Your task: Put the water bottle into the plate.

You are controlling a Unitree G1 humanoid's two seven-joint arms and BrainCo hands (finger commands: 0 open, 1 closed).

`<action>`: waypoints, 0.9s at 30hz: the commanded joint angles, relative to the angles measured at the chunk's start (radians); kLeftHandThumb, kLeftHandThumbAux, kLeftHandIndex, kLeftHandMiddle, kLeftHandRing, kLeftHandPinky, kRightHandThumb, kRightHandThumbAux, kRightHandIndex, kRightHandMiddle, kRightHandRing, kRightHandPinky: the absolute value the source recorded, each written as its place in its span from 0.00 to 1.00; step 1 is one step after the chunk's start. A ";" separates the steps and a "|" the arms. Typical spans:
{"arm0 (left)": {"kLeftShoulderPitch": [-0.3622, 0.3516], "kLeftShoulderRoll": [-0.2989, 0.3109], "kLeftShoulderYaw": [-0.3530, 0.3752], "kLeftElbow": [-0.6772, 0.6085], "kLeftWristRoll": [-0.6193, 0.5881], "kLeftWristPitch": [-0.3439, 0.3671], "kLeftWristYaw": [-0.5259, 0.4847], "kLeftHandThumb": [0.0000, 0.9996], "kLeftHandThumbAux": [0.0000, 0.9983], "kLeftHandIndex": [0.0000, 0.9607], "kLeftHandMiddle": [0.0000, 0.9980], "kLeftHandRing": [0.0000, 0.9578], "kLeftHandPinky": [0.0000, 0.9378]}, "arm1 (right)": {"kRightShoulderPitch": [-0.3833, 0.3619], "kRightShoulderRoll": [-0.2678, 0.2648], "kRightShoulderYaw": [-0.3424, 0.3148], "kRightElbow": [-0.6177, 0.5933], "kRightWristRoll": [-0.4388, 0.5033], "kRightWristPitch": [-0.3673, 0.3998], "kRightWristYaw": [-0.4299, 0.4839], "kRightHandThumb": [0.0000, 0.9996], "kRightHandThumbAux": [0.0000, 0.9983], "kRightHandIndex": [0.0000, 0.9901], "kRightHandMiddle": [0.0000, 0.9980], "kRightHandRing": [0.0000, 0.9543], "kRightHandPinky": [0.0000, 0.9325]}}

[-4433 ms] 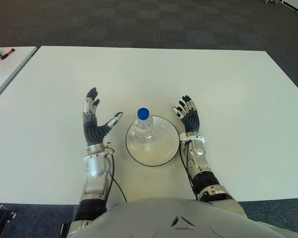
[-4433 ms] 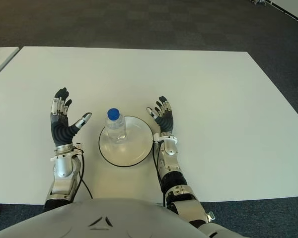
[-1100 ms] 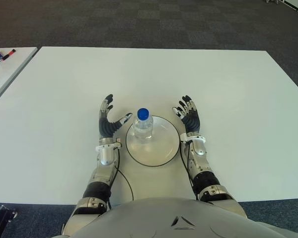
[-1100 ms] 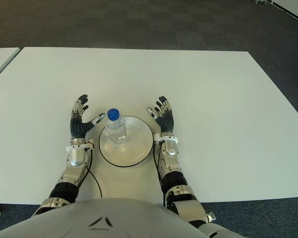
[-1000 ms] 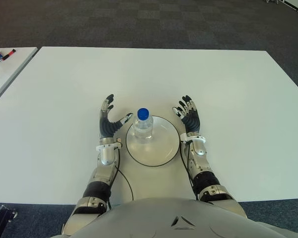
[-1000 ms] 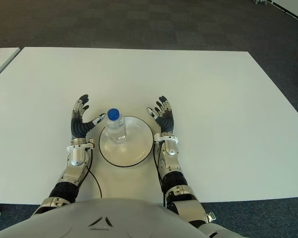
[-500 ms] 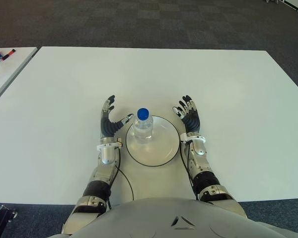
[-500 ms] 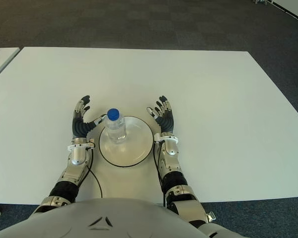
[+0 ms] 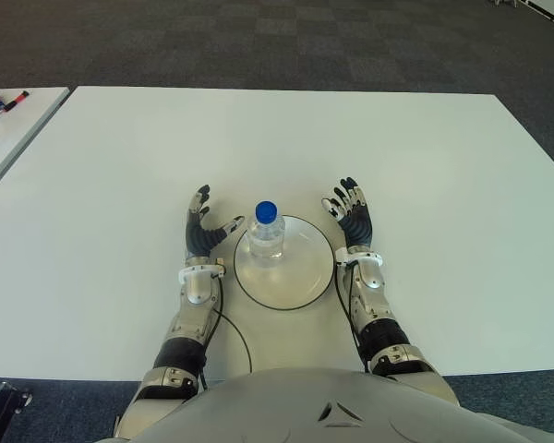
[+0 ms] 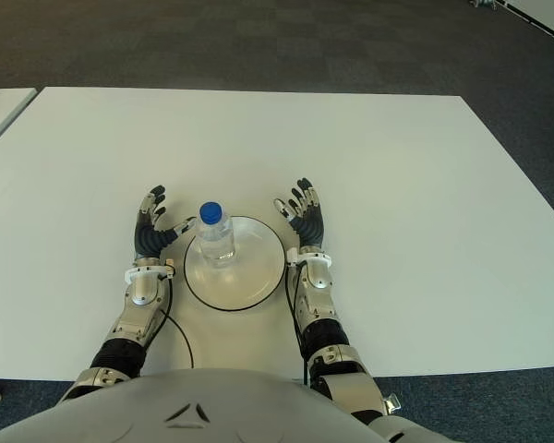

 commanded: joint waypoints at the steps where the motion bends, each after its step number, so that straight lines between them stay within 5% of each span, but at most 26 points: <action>1: 0.038 -0.010 0.003 0.014 -0.029 0.078 -0.031 0.00 0.93 0.14 0.13 0.12 0.15 | 0.059 0.138 -0.005 0.031 0.011 0.062 -0.021 0.05 0.82 0.09 0.10 0.10 0.14; 27: 0.044 -0.029 0.017 -0.025 -0.104 0.128 -0.059 0.00 0.97 0.17 0.15 0.14 0.18 | 0.060 0.144 -0.018 0.024 0.015 0.066 -0.030 0.06 0.83 0.11 0.11 0.11 0.16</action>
